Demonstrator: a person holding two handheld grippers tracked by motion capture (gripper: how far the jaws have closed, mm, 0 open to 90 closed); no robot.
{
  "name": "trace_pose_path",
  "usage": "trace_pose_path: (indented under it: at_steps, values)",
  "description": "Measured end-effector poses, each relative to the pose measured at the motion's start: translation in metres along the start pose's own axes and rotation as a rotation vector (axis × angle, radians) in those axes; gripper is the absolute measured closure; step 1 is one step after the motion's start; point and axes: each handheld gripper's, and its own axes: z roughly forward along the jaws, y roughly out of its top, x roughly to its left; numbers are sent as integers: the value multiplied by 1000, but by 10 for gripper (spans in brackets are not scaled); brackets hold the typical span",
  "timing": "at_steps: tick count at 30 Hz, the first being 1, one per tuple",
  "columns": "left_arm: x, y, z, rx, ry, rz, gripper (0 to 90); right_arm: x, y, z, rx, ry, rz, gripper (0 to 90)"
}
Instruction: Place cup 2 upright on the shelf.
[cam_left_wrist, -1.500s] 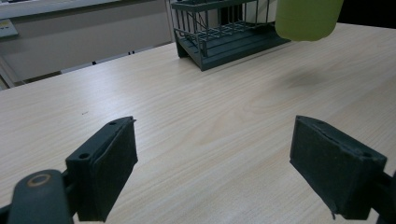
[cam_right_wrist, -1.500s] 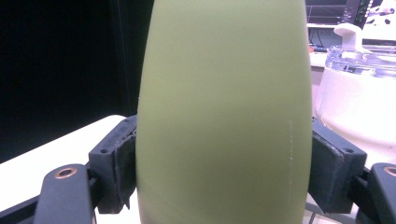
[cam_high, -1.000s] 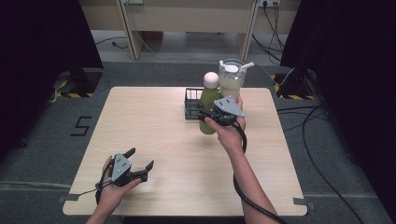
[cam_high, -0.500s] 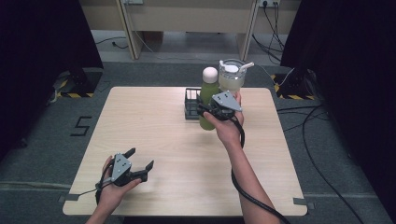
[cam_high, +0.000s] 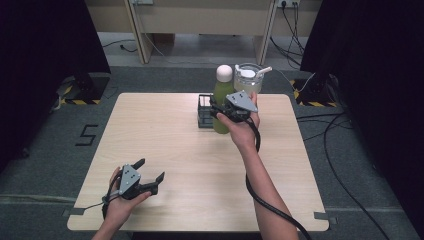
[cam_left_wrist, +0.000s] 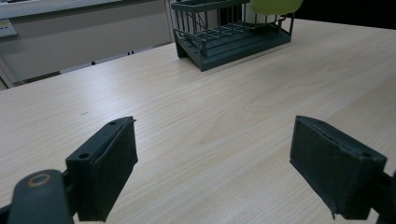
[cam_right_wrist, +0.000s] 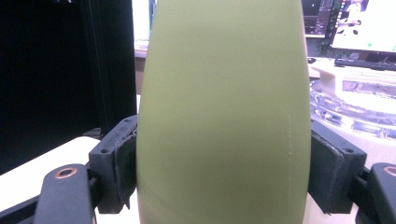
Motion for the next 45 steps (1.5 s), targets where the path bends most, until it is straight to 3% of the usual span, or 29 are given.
trace_pose_path:
  at_steps: [45]
  values:
    - [0, 0, 0, -2, -6, -1, 139, -3, 27, 34, -11, -32, -4, 235]
